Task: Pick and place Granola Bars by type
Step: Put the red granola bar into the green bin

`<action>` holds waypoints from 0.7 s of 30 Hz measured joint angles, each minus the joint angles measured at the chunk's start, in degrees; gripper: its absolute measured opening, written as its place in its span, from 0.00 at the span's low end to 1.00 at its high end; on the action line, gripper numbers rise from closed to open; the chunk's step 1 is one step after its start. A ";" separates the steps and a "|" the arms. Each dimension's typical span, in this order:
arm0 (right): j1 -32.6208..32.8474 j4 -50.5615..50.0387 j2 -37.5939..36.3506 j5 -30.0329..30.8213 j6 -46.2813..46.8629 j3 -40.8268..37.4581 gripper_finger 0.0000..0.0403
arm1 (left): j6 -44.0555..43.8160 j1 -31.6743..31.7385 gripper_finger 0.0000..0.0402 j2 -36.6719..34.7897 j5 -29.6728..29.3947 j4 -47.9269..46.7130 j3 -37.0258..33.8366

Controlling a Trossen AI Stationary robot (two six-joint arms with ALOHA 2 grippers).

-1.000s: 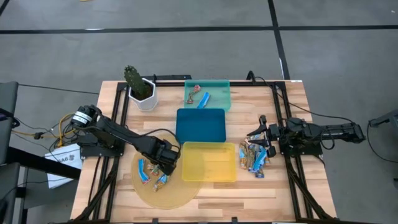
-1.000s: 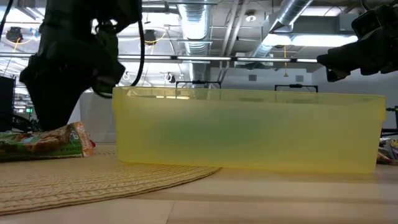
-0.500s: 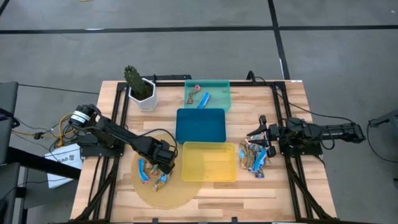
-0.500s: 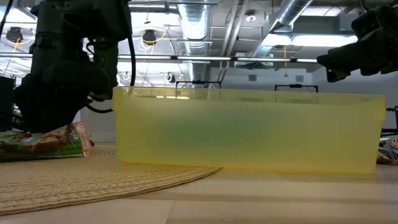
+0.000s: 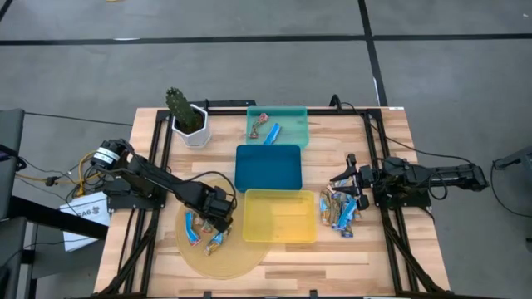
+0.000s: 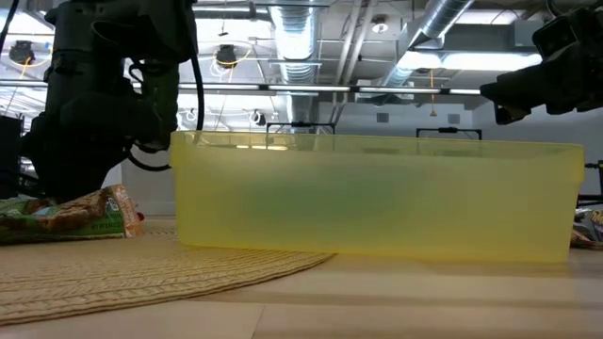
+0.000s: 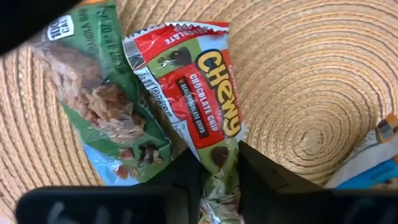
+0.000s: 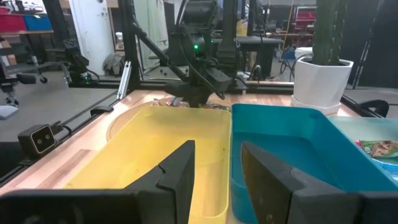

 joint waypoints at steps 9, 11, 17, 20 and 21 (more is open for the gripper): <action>0.00 0.00 0.00 0.00 0.02 0.01 0.31 | 5.54 0.00 0.09 -4.43 -0.24 4.06 -0.17; 0.00 0.00 0.00 0.00 0.01 0.01 0.31 | 7.18 0.01 0.09 -6.17 -0.24 4.48 -0.12; 0.00 0.00 0.00 0.00 0.00 0.00 0.31 | 11.91 0.11 0.09 -11.44 -0.22 6.83 -0.08; 0.00 0.00 0.00 0.00 0.00 0.02 0.31 | 15.36 0.13 0.09 -13.45 -0.22 9.79 -0.08; 0.00 0.00 0.00 0.01 0.00 0.01 0.31 | 16.73 0.13 0.09 -14.07 -0.22 11.03 -0.08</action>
